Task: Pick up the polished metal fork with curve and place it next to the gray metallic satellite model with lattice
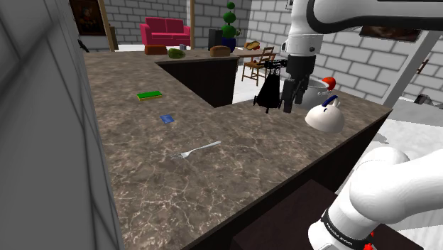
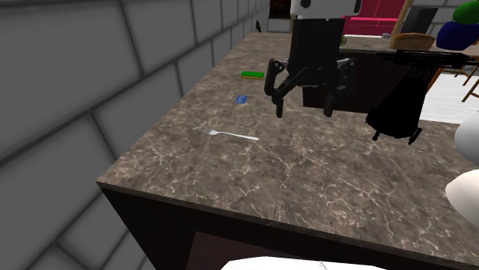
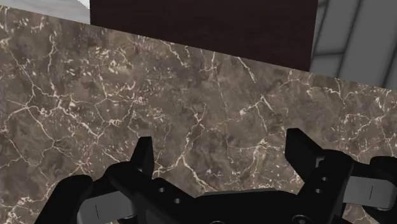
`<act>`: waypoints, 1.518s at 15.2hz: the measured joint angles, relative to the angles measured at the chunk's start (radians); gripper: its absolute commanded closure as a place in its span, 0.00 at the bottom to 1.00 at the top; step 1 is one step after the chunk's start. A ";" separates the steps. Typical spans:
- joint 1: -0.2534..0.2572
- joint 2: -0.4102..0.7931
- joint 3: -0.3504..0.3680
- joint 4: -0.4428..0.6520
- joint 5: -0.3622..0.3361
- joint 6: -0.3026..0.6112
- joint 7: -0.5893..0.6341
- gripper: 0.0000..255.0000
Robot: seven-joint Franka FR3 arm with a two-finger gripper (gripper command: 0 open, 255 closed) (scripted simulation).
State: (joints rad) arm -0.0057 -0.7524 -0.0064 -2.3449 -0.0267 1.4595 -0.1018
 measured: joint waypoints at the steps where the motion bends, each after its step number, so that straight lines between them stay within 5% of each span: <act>1: 0.000 0.000 0.000 0.000 0.000 0.000 0.000 0.00; 13: 0.115 0.310 -0.018 0.011 0.008 0.348 -0.263 0.00; 23: 0.210 0.616 0.013 0.141 0.043 0.573 -0.490 0.00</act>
State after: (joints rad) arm 0.2040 -0.1360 0.0064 -2.2044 0.0165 2.0323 -0.5916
